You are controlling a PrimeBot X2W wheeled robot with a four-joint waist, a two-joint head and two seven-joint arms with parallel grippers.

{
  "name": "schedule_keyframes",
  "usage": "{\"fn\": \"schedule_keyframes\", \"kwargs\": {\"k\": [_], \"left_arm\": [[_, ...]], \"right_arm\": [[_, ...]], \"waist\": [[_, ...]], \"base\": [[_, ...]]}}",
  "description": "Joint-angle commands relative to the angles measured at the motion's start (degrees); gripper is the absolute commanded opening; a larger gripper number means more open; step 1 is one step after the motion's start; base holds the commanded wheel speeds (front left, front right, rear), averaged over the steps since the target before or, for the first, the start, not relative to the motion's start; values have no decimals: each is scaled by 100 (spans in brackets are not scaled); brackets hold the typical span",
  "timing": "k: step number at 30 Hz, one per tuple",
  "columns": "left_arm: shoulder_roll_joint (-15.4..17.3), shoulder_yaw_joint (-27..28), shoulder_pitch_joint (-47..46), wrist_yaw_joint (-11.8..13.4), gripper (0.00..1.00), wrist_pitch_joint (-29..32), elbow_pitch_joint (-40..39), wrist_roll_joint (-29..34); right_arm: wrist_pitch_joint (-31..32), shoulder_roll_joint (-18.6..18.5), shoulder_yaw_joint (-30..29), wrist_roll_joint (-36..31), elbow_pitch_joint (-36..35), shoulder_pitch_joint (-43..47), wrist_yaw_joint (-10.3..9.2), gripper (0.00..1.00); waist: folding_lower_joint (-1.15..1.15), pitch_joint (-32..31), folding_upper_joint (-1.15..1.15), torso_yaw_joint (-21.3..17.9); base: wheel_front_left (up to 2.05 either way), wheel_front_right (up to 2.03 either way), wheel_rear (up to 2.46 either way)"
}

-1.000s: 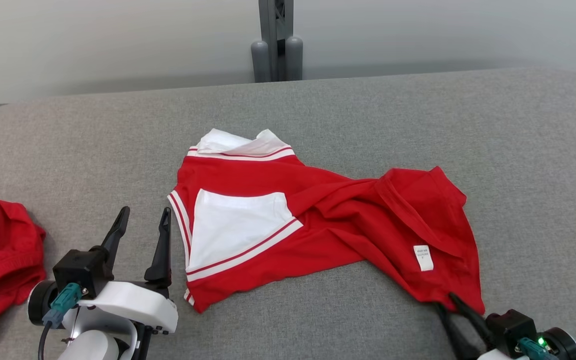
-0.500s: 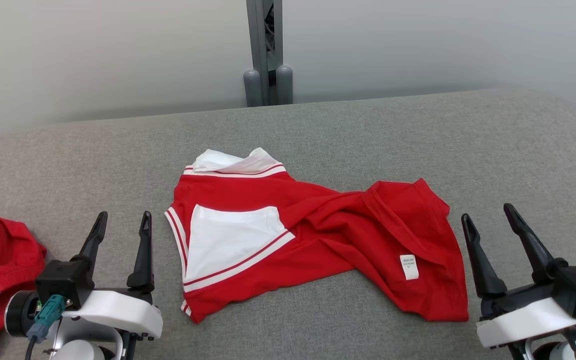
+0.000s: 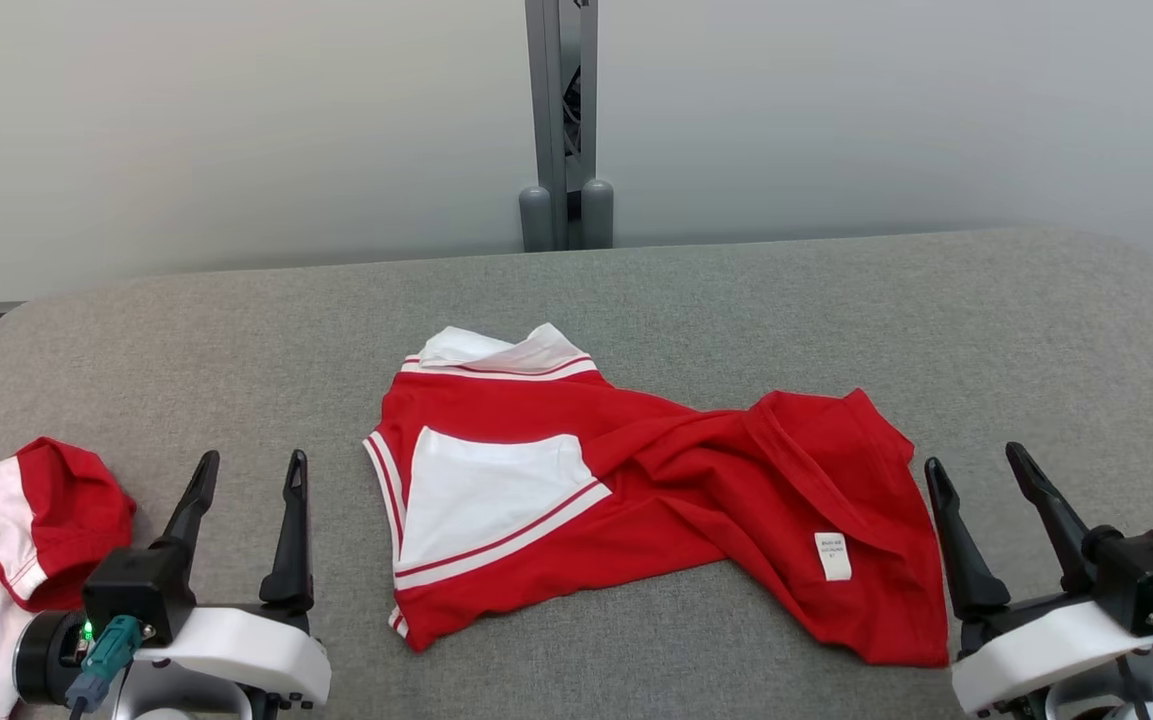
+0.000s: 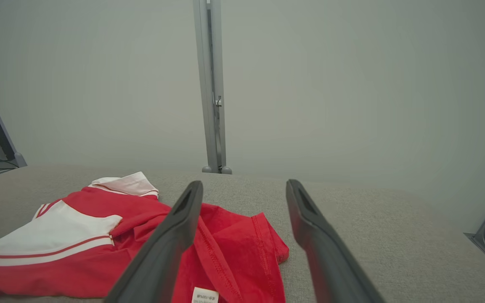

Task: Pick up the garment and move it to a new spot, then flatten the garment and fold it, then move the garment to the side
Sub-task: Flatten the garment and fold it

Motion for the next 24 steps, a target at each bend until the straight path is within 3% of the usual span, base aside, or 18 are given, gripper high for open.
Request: {"fn": "schedule_keyframes", "kwargs": {"k": [1, 24], "left_arm": [[36, 13, 44, 23, 100, 18, -26, -15], [120, -105, -40, 56, 100, 175, -121, -2]], "right_arm": [[34, -1, -18, 25, 23, 32, -2, 100], [-33, 93, -46, 42, 125, 35, -2, 100]], "waist": [[0, -2, 0, 4], [0, 30, 0, 25]], "base": [[0, 0, 0], [0, 0, 0]]}}
